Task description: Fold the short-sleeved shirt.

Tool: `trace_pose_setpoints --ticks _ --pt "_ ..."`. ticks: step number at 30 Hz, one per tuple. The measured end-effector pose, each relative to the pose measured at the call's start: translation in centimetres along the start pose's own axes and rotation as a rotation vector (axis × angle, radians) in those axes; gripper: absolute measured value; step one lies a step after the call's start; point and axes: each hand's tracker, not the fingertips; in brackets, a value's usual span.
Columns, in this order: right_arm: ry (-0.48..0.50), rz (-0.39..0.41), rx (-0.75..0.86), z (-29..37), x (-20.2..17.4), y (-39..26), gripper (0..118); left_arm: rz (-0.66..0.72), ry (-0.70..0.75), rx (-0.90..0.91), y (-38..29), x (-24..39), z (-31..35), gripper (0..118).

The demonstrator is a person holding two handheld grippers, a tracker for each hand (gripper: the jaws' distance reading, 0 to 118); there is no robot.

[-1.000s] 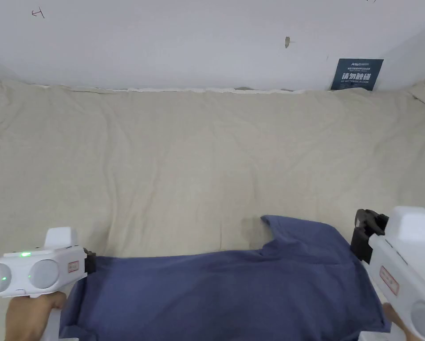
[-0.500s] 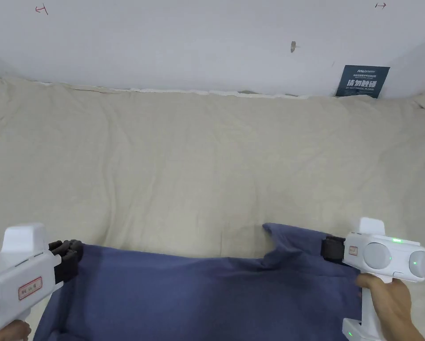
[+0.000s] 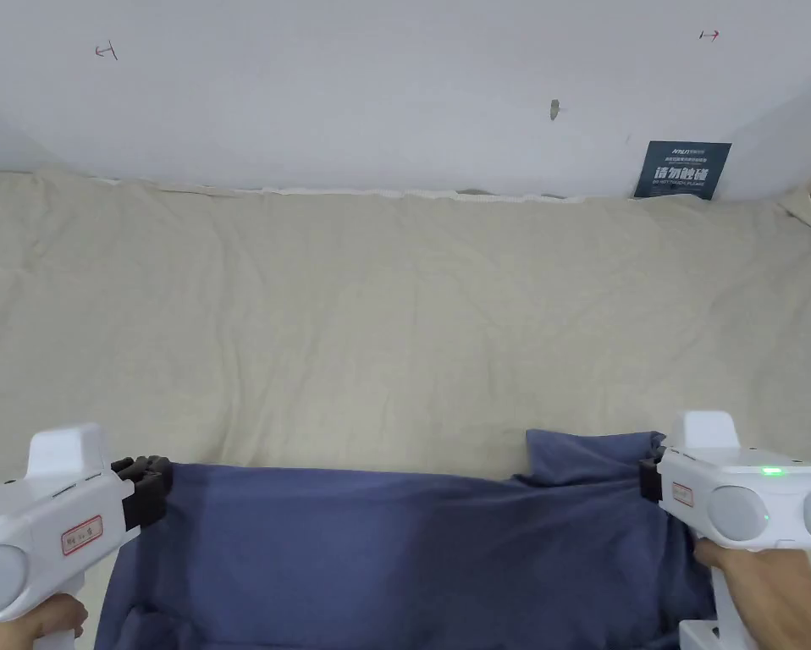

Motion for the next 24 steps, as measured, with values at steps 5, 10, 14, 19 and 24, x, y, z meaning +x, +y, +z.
trace_pose_setpoints --ticks 5,10,14,19,24 --pt "0.04 0.005 0.098 8.8 1.1 -2.2 3 0.02 0.049 0.0 -1.1 -1.0 2.7 2" --pt "0.096 -0.076 0.098 14.6 2.0 -7.6 3 0.052 0.093 -0.078 -4.6 -3.0 4.1 2" --pt "0.136 -0.143 0.034 15.8 2.0 -12.9 3 0.074 0.098 -0.132 -8.6 -3.9 5.5 2" --pt "0.087 -0.212 -0.081 14.9 1.8 -18.9 3 0.079 0.116 -0.219 -14.1 -5.2 5.7 2" --pt "0.036 -0.239 -0.184 12.9 1.2 -22.4 3 0.052 0.164 -0.359 -18.1 -5.4 4.6 2"
